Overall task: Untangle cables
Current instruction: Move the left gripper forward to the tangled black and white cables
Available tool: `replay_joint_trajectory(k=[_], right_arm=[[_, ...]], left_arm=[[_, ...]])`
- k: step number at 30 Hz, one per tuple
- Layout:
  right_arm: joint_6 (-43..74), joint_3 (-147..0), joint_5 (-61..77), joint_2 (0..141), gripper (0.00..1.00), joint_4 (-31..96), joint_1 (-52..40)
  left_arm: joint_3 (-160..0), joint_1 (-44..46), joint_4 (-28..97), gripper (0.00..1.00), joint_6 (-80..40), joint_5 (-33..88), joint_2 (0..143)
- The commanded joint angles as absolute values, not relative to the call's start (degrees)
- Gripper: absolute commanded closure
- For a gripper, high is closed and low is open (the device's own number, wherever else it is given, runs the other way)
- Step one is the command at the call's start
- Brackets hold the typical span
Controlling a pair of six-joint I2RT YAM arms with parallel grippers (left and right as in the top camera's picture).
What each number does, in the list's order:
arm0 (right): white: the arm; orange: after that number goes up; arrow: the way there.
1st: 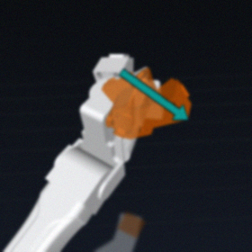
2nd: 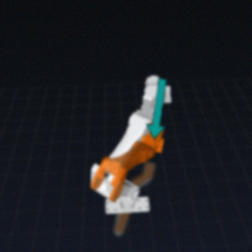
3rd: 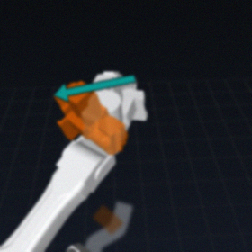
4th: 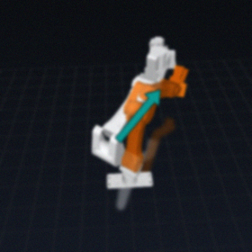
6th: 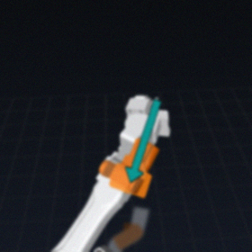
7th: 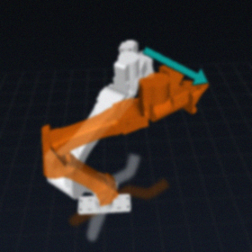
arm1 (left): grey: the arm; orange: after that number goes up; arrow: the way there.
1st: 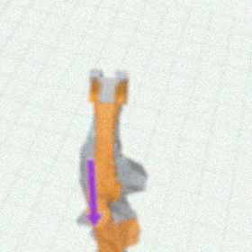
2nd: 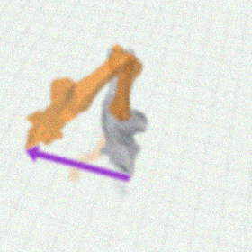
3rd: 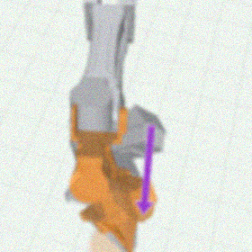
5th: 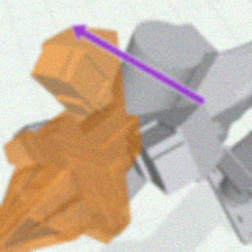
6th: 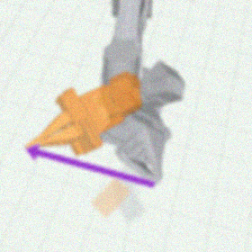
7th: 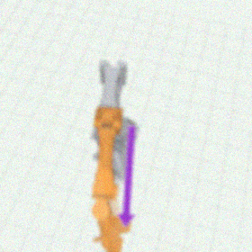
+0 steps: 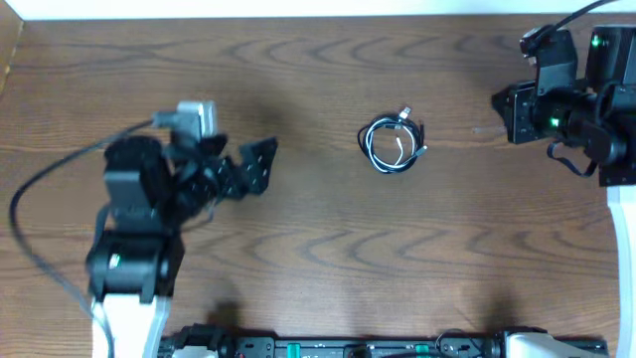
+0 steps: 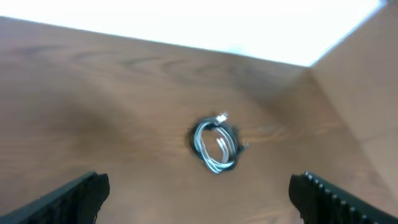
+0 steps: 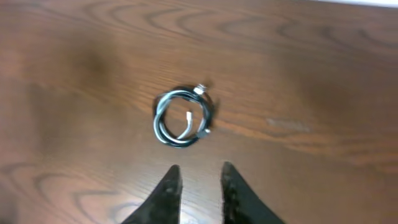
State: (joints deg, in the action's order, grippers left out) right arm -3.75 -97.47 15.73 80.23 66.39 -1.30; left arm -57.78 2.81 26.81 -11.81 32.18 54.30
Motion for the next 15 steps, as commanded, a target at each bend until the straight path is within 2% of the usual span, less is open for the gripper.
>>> replay_joint_trajectory(k=[1, 2, 4, 7, 8, 15], right_arm=[[-3.9, -98.5, 9.9, 82.5, 0.37, 66.2, -1.0], [-3.9, -98.5, 9.3, 83.0, 0.21, 66.0, -1.0], [-3.9, -98.5, 7.8, 84.4, 0.15, 65.3, -1.1], [-3.9, -98.5, 6.0, 86.5, 0.11, 64.5, -1.1], [-3.9, -98.5, 5.8, 87.4, 0.05, 64.3, -1.0], [8.1, -98.5, -5.1, 92.9, 0.09, 64.9, -1.0]], left_arm=[[-58.7, 5.8, 21.1, 0.02, -11.6, 41.3, 61.2], [-58.7, 6.9, 19.7, 0.02, -11.2, 41.3, 63.1], [-58.7, 9.3, 17.4, 0.02, -10.7, 41.3, 66.7], [-58.7, 12.9, 15.1, 0.02, -9.9, 39.8, 71.1], [-58.7, 14.3, 14.4, 0.02, -9.9, 38.7, 72.5], [-58.7, 23.9, 10.1, 0.02, -9.9, 25.5, 79.0]])
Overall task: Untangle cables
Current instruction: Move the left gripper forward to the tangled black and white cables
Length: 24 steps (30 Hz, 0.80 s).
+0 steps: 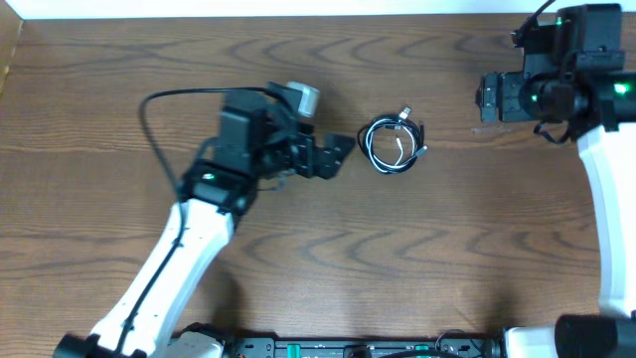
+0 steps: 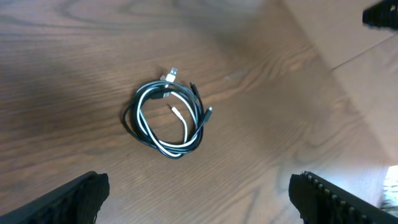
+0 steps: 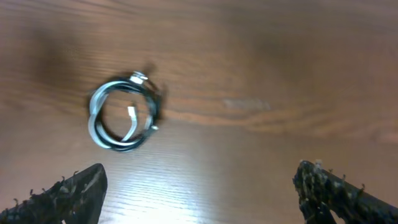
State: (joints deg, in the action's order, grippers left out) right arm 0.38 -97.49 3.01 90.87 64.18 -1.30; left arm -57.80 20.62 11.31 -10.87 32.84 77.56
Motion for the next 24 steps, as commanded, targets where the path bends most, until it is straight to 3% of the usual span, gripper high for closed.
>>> replay_joint_trajectory(k=[1, 5, 12, 24], right_arm=[[10.5, -98.5, -7.5, 93.6, 0.09, 65.5, -1.0], [19.8, -98.5, -16.2, 96.6, 0.11, 68.4, -1.0], [25.3, -98.4, -17.9, 98.9, 0.1, 69.9, -0.5], [26.1, -97.8, -18.1, 100.5, 0.09, 67.5, -0.3]], left_arm=[[-58.7, 25.3, 9.8, 0.02, -9.9, 23.2, 79.7], [-58.7, 30.5, 9.8, 0.02, -10.0, 11.4, 82.0], [-58.7, 35.1, 9.9, 0.02, -10.2, -3.1, 85.4], [-58.7, 37.5, 1.5, 0.0, -15.1, -7.2, 96.9]])
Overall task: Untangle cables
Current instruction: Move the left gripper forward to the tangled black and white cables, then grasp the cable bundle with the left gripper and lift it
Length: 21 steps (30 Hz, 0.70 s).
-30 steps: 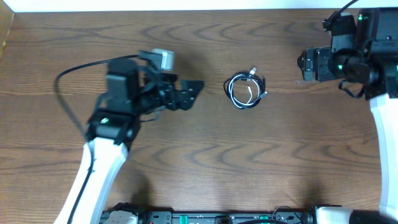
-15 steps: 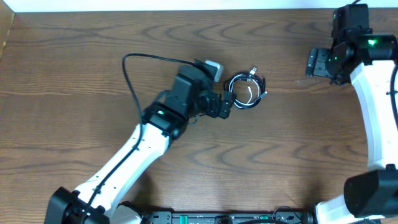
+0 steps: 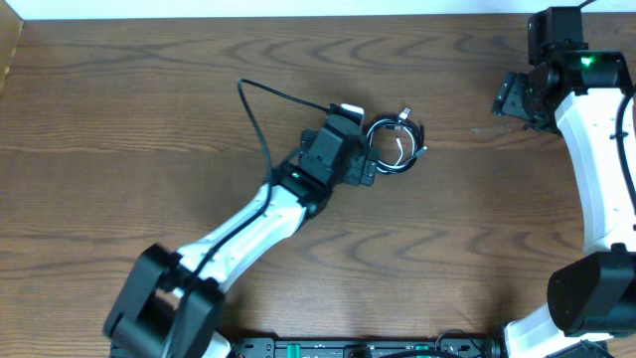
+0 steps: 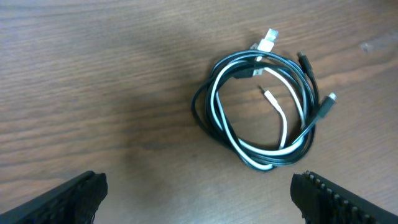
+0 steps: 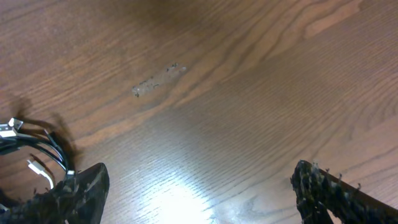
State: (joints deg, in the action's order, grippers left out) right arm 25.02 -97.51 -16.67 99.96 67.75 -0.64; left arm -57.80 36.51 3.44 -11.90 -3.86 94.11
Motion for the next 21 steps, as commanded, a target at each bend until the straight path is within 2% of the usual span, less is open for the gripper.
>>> replay_joint_trajectory(k=[1, 7, 12, 15, 21], right_arm=[[25.8, -97.7, -18.1, 100.5, 0.09, 67.5, -0.3], [23.9, -97.6, -18.1, 100.5, 0.09, 67.7, -0.3], [24.0, -97.6, -16.0, 100.5, 0.12, 68.2, -0.3], [24.1, -97.6, -14.2, 100.5, 0.12, 68.6, -0.3], [24.2, -97.6, -12.2, 100.5, 0.13, 68.4, -0.3]], left_arm=[[-58.7, 37.8, 0.9, 0.01, -15.5, -7.4, 97.7], [-58.7, 39.7, -2.5, 0.02, -15.8, -9.4, 101.5], [-58.7, 41.4, -4.1, 0.12, -16.0, -14.5, 104.8], [-58.8, 42.7, -5.3, 0.12, -16.8, -19.6, 106.7], [-58.8, 44.4, -9.5, 0.12, -16.9, -20.1, 108.7]])
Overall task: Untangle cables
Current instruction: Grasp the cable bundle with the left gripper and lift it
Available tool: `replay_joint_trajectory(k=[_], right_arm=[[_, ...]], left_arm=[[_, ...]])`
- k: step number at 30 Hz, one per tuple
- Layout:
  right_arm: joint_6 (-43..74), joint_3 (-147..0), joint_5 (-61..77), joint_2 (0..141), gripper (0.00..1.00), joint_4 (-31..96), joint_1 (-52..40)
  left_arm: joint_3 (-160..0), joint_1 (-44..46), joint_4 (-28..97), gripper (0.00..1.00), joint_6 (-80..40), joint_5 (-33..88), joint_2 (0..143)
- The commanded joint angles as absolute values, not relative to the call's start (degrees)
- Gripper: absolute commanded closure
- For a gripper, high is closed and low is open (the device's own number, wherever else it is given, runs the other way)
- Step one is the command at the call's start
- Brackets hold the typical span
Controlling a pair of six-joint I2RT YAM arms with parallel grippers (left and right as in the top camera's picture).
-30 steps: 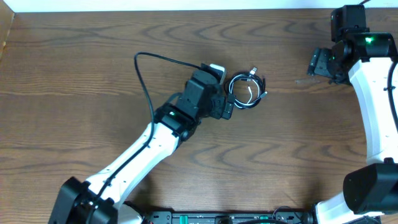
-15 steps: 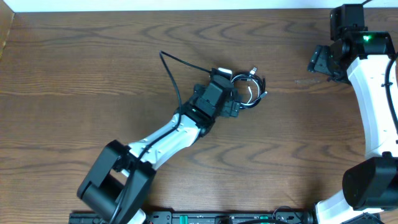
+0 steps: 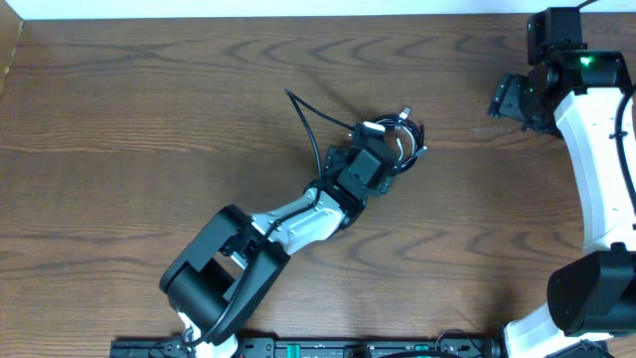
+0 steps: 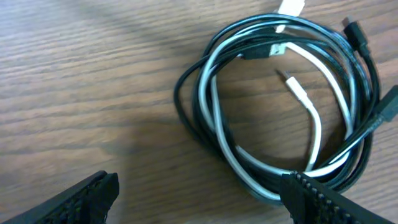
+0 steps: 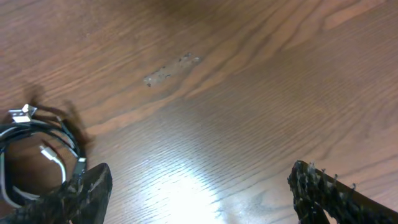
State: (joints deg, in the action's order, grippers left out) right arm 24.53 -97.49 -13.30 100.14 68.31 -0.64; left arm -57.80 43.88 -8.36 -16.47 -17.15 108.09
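Observation:
A coil of black and white cables [image 3: 407, 134] lies on the wooden table at centre right, with loose plug ends showing. It fills the left wrist view as a coil [image 4: 211, 118] and shows at the left edge of the right wrist view as a coil [image 5: 37, 158]. My left gripper [image 3: 381, 151] is open low over the coil's left side. In the left wrist view, the left gripper [image 4: 199, 199] has its right fingertip [image 4: 323, 196] over the coil's near rim. My right gripper [image 3: 502, 97] is open far to the right of the coil, holding nothing, as the right wrist view of the gripper [image 5: 199, 199] shows.
The left arm's own black cable [image 3: 308, 109] arcs above the table behind the wrist. A pale scuff mark [image 5: 171, 68] marks the wood between the coil and the right gripper. A white strip [image 3: 298, 8] runs along the far edge, and an equipment rail [image 3: 348, 348] along the front.
My left gripper has moved right and closer to the coil, from its left edge to over its left part. The right gripper has barely shifted and remains open.
First my left gripper stood open far to the left and the right gripper had narrow jaws at the far right. Then the left was nearer the coil and the right was wide open. Later the left reached the coil's left edge, and now it straddles the coil.

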Motion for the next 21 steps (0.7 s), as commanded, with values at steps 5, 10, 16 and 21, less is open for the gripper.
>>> replay_joint_trajectory(k=[5, 10, 16, 21], right_arm=[[24.1, -97.6, -12.3, 100.5, 0.13, 69.1, -0.3], [24.2, -97.6, -11.5, 100.5, 0.17, 70.3, -0.4], [24.1, -97.6, -11.2, 100.5, 0.18, 70.8, -0.5], [24.1, -97.6, -11.2, 100.5, 0.18, 70.7, -0.5]], left_arm=[[-58.8, 44.4, -12.3, 0.12, -16.8, -20.1, 109.2], [-58.8, 44.4, -13.6, 0.14, -17.3, -20.1, 110.3], [-58.8, 44.4, -14.3, 0.16, -18.8, -20.0, 112.7], [-59.0, 44.4, -14.9, 0.6, -18.8, -20.1, 112.7]])
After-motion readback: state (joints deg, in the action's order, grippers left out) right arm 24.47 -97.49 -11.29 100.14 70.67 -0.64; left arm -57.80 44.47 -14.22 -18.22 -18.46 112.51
